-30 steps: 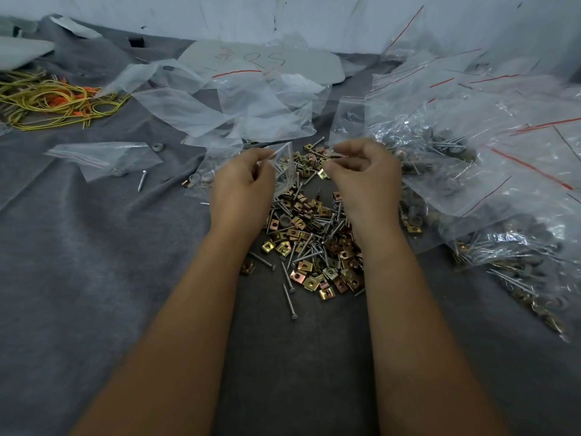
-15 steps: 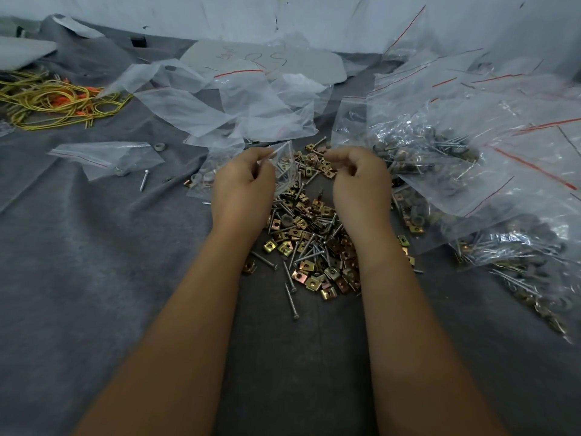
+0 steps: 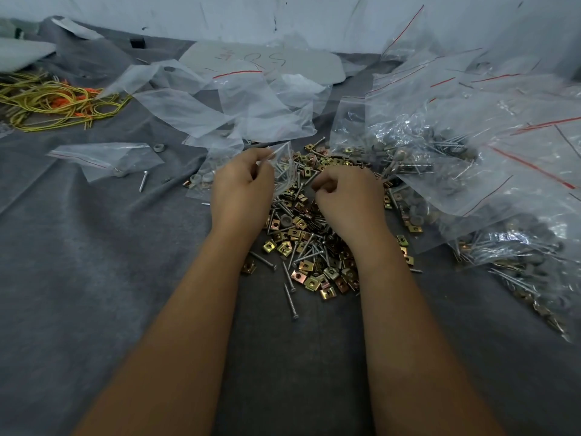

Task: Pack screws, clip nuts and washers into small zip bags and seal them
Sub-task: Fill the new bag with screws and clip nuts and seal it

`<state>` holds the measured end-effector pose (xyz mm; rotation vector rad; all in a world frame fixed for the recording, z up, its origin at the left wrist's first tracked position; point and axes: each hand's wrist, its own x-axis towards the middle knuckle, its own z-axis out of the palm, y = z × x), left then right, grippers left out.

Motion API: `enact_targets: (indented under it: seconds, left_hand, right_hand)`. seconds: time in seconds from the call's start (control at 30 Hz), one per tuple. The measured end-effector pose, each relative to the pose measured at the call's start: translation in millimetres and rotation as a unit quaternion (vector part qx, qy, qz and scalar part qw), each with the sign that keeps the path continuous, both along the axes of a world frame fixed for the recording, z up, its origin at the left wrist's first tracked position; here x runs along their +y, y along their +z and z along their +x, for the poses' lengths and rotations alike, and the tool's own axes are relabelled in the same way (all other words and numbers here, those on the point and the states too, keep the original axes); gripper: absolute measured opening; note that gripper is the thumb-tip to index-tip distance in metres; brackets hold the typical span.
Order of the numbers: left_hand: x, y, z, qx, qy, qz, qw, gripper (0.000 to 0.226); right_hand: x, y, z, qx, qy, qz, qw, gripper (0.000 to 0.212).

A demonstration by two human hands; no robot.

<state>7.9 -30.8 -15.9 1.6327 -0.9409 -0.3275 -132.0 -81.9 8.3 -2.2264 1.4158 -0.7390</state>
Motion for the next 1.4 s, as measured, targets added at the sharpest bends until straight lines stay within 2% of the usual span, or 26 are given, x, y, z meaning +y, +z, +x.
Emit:
enact_targets:
  seconds: [0.17, 0.27, 0.4, 0.47, 0.53, 0.73, 0.8, 0.93, 1.03, 1.13, 1.3, 1.4]
  left_hand:
    - [0.8, 0.8, -0.8, 0.0, -0.001, 0.002, 1.0, 0.031]
    - [1.7, 1.9, -1.2, -0.009, -0.002, 0.006, 1.0, 0.029]
    - [2.3, 2.4, -1.3, -0.023, 0.001, 0.008, 1.0, 0.029]
    - [2.5, 2.7, -1.5, -0.034, -0.001, 0.01, 0.999, 0.029]
    - [2.6, 3.0, -1.9, -0.038, -0.003, 0.011, 0.999, 0.029]
    - [1.9, 3.2, -2.5, -0.029, 0.001, 0.018, 0.999, 0.029]
    - [2.1, 3.2, -2.5, -0.026, 0.0, 0.019, 0.999, 0.029]
    - [2.7, 3.5, -2.4, -0.028, 0.001, 0.022, 0.999, 0.028]
    - [2.8, 3.9, -2.5, -0.026, -0.001, 0.021, 0.999, 0.028]
    - [2.5, 3.8, -1.8, -0.022, -0.001, 0.019, 1.0, 0.028]
    - [1.8, 3.2, -1.7, -0.024, -0.001, 0.02, 1.0, 0.027]
    - [2.2, 2.4, -1.5, -0.021, -0.003, 0.017, 1.0, 0.027]
  right_hand:
    - [7.6, 6.5, 6.0, -0.212, 0.037, 0.001, 0.977, 0.022]
    - [13.1, 7.9, 13.8, -0.246, 0.076, -0.021, 0.966, 0.023]
    - [11.8, -0.8, 21.9, -0.16, 0.098, -0.051, 0.981, 0.011]
    - [10.1, -4.5, 23.9, -0.107, 0.109, -0.065, 0.986, 0.012]
    - [9.8, -6.0, 24.3, -0.09, 0.11, -0.066, 0.988, 0.015]
    - [8.5, 2.6, 13.9, -0.219, 0.054, 0.006, 0.974, 0.027]
    - [6.1, 4.8, 7.7, -0.229, 0.017, 0.028, 0.973, 0.036]
    - [2.1, 6.5, -4.9, -0.118, -0.026, 0.063, 0.991, 0.037]
    - [2.4, 8.0, -6.4, -0.021, 0.0, 0.101, 0.995, 0.024]
    - [3.4, 7.6, -5.0, 0.068, 0.024, 0.086, 0.994, 0.013]
    - [5.8, 8.6, -5.4, 0.053, 0.033, 0.066, 0.996, 0.015]
    - [6.1, 8.5, -5.0, 0.033, 0.038, 0.059, 0.997, 0.024]
